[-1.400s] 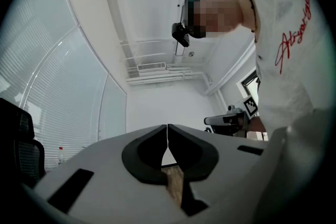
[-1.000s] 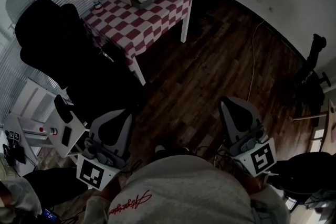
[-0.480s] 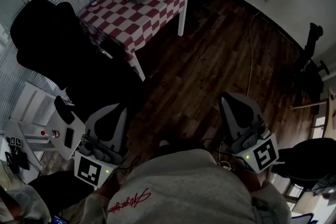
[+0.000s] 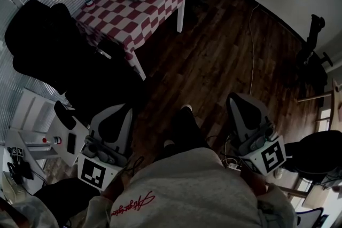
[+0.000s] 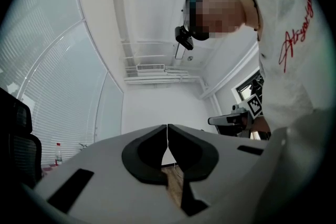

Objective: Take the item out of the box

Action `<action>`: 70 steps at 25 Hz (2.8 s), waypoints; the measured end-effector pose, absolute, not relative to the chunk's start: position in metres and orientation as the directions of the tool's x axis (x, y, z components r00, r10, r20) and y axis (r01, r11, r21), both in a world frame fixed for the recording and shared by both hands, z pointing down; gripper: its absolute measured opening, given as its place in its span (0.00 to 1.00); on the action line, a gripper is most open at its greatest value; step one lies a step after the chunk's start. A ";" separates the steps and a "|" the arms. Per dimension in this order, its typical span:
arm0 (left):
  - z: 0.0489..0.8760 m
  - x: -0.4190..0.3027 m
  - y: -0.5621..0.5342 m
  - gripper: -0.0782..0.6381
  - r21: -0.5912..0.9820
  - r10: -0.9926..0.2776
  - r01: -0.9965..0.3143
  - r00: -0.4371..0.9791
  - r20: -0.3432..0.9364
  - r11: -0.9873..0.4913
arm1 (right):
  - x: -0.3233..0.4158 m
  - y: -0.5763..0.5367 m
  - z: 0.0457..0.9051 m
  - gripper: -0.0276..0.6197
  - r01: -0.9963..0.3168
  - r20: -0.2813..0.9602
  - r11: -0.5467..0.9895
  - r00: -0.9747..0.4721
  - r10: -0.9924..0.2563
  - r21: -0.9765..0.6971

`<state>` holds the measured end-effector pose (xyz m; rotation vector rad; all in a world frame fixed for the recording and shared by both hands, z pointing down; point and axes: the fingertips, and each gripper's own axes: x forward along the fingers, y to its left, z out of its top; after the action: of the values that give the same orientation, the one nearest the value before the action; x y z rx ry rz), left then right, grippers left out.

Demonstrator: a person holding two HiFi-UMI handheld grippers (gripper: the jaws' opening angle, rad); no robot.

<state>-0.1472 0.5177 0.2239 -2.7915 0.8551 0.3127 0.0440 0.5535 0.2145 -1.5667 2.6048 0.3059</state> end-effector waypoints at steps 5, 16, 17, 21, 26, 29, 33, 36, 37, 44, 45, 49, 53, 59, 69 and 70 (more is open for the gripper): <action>0.225 -0.156 0.512 0.13 -0.130 -0.544 -0.587 0.798 -0.260 -0.799 | 0.035 0.543 0.212 0.06 -0.868 -0.179 0.479 -0.496 -0.850 0.131; 0.223 -0.153 0.475 0.13 -0.141 -0.565 -0.613 0.780 -0.269 -0.778 | 0.041 0.498 0.223 0.06 -0.851 -0.163 0.501 -0.523 -0.837 0.156; 0.222 -0.152 0.469 0.13 -0.138 -0.567 -0.615 0.777 -0.272 -0.777 | 0.043 0.492 0.225 0.06 -0.850 -0.162 0.502 -0.524 -0.836 0.159; 0.221 -0.144 0.445 0.13 -0.143 -0.572 -0.621 0.773 -0.274 -0.770 | 0.052 0.466 0.222 0.06 -0.846 -0.180 0.506 -0.531 -0.828 0.170; 0.221 -0.132 0.409 0.13 -0.154 -0.579 -0.626 0.771 -0.264 -0.764 | 0.064 0.427 0.225 0.06 -0.840 -0.163 0.518 -0.541 -0.825 0.163; 0.215 -0.123 0.388 0.13 -0.160 -0.582 -0.632 0.767 -0.270 -0.759 | 0.073 0.405 0.224 0.06 -0.837 -0.159 0.524 -0.546 -0.823 0.159; 0.213 -0.108 0.362 0.13 -0.168 -0.581 -0.630 0.770 -0.264 -0.758 | 0.087 0.378 0.218 0.06 -0.837 -0.180 0.526 -0.546 -0.818 0.149; 0.213 -0.095 0.347 0.13 -0.182 -0.579 -0.628 0.773 -0.261 -0.756 | 0.101 0.361 0.219 0.06 -0.837 -0.185 0.526 -0.547 -0.817 0.154; 0.212 -0.092 0.343 0.13 -0.186 -0.579 -0.629 0.772 -0.262 -0.755 | 0.106 0.356 0.221 0.06 -0.837 -0.178 0.525 -0.546 -0.818 0.156; 0.200 -0.087 0.316 0.13 -0.215 -0.609 -0.665 0.744 -0.276 -0.715 | 0.129 0.322 0.217 0.06 -0.837 -0.193 0.524 -0.547 -0.814 0.160; 0.199 -0.087 0.313 0.13 -0.215 -0.613 -0.670 0.740 -0.277 -0.711 | 0.131 0.318 0.217 0.06 -0.837 -0.195 0.523 -0.546 -0.815 0.158; 0.206 -0.087 0.304 0.13 -0.233 -0.635 -0.681 0.731 -0.249 -0.694 | 0.136 0.303 0.221 0.06 -0.839 -0.193 0.524 -0.544 -0.816 0.148; 0.205 -0.087 0.287 0.13 -0.198 -0.647 -0.695 0.717 -0.259 -0.691 | 0.144 0.287 0.224 0.06 -0.841 -0.181 0.520 -0.541 -0.822 0.151; 0.205 -0.074 0.261 0.13 -0.182 -0.639 -0.690 0.720 -0.270 -0.700 | 0.143 0.256 0.224 0.06 -0.807 -0.144 0.570 -0.589 -0.795 0.153; 0.206 -0.057 0.222 0.13 -0.170 -0.646 -0.696 0.714 -0.270 -0.698 | 0.142 0.212 0.227 0.06 -0.765 -0.109 0.628 -0.643 -0.758 0.143; 0.205 -0.055 0.218 0.13 -0.169 -0.646 -0.697 0.712 -0.275 -0.697 | 0.143 0.208 0.226 0.06 -0.763 -0.108 0.632 -0.646 -0.756 0.140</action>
<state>-0.0547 0.2183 0.2051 -2.6593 1.0639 0.2828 0.1426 0.2079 0.2264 -1.3043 2.8018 0.2684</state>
